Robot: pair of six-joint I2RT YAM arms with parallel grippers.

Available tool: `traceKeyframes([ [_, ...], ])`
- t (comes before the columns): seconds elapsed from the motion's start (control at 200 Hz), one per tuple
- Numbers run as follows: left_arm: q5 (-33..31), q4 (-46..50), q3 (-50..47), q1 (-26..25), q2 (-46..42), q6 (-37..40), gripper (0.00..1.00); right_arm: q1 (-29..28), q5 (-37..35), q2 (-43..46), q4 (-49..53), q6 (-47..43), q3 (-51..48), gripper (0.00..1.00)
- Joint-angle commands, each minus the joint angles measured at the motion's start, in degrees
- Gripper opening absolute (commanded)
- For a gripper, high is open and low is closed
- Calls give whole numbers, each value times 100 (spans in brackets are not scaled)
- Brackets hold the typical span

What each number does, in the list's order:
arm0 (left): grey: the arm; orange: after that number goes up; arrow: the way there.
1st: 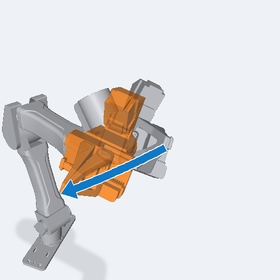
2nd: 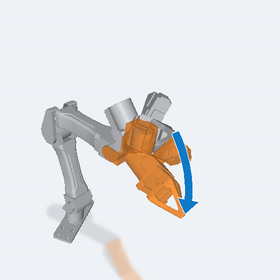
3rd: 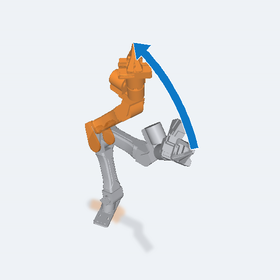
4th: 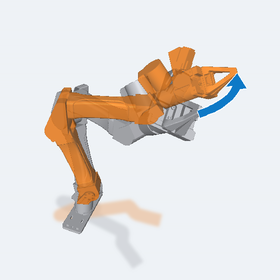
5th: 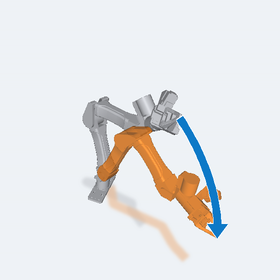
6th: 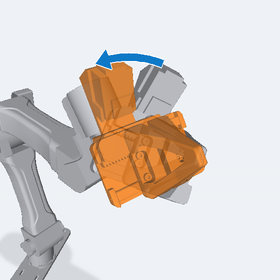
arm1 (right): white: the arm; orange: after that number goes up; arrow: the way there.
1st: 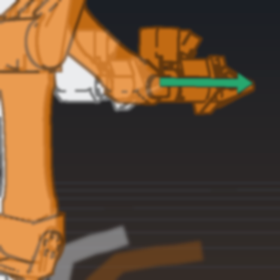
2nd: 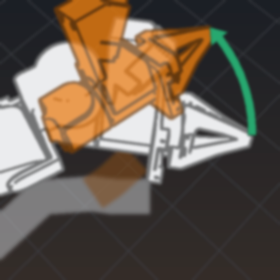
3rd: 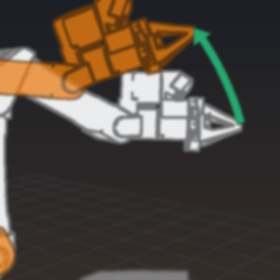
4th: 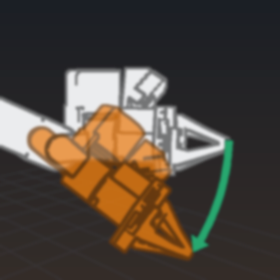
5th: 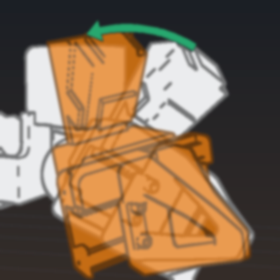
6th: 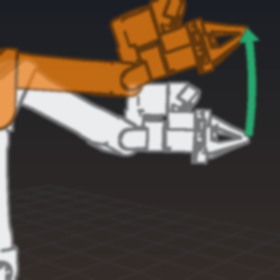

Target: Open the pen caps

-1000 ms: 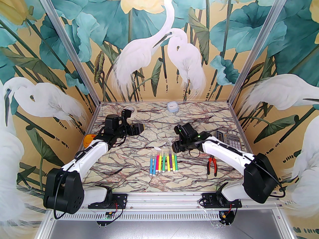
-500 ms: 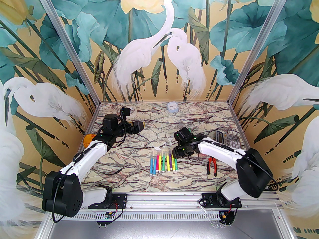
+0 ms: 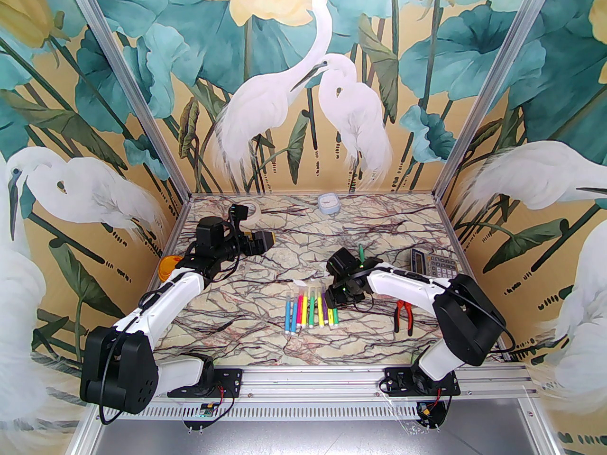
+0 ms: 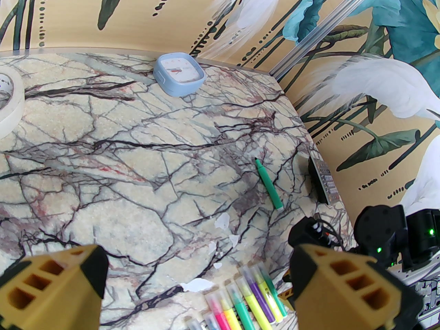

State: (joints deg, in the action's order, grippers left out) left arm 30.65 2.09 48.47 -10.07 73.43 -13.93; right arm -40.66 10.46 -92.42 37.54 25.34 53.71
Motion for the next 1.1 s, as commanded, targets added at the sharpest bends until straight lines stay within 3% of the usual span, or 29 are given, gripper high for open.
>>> traceKeyframes([
  [0.0, 28, 63, -74, 13, -145, 97, 93, -69, -159, -105, 121, 274, -57, 45],
  [0.72, 20, 47, -109, 13, -119, 124, 93, -260, -512, -344, 271, 541, 14, 38],
  [1.095, 2, 29, -105, 13, -92, 120, 93, -431, -1168, -657, 720, 607, 324, 33],
])
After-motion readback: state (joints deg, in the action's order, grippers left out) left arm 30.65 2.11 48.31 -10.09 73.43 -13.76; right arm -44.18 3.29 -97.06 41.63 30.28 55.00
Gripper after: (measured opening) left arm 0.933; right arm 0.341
